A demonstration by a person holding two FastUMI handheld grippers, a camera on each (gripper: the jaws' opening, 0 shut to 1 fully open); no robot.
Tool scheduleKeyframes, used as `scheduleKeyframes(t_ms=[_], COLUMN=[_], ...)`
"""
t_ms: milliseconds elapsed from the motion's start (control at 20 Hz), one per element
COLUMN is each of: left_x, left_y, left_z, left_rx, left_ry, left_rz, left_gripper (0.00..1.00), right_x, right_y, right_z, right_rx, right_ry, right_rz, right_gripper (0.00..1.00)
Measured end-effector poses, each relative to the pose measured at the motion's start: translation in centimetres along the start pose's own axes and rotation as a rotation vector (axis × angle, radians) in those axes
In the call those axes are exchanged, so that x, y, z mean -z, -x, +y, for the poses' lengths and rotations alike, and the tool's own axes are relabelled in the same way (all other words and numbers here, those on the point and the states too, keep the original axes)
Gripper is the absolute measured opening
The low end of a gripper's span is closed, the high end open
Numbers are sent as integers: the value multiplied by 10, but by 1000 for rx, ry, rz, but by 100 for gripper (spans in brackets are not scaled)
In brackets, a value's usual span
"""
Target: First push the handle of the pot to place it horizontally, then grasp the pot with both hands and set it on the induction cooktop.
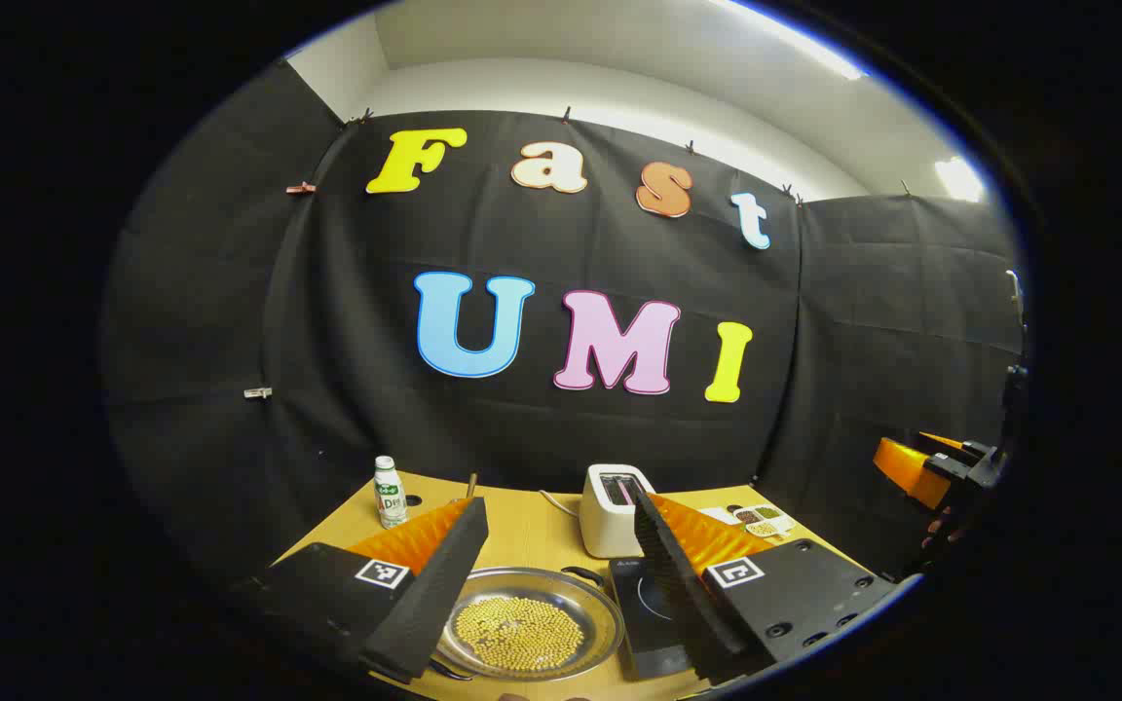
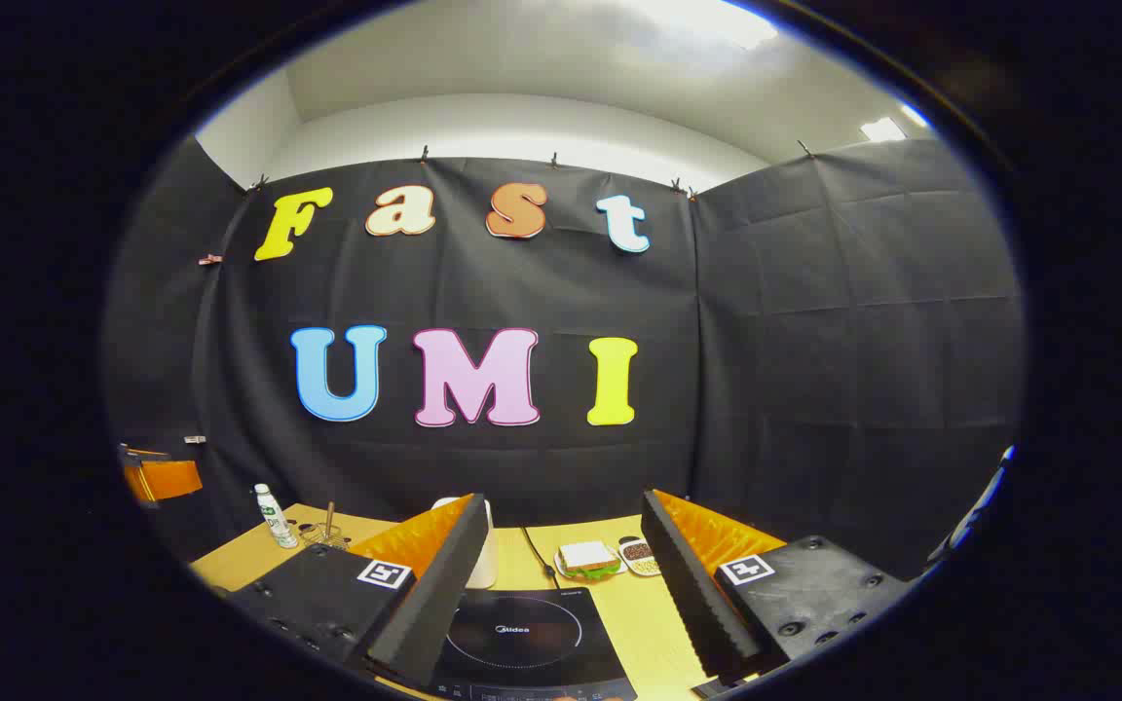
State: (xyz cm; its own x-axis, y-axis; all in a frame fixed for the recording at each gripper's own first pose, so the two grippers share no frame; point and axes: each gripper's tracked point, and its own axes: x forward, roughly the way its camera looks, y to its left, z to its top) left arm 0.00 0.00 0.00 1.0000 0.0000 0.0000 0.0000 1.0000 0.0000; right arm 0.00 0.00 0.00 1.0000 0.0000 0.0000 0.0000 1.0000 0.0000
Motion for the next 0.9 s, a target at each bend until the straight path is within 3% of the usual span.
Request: scheduleKeyframes(t_ms=[650, 900], left_x=[3, 17], left_y=[6, 14], left_z=[11, 13], left_rx=[-5, -10], left_ry=[-21, 18], left_rz=[-5, 14], left_gripper=[95, 95], right_x=[-3, -2], right_y=[12, 17], right_z=[17, 15], right_rx=[-52, -44], right_ry=[11, -3], right_rz=[0, -2], right_gripper=[99, 99])
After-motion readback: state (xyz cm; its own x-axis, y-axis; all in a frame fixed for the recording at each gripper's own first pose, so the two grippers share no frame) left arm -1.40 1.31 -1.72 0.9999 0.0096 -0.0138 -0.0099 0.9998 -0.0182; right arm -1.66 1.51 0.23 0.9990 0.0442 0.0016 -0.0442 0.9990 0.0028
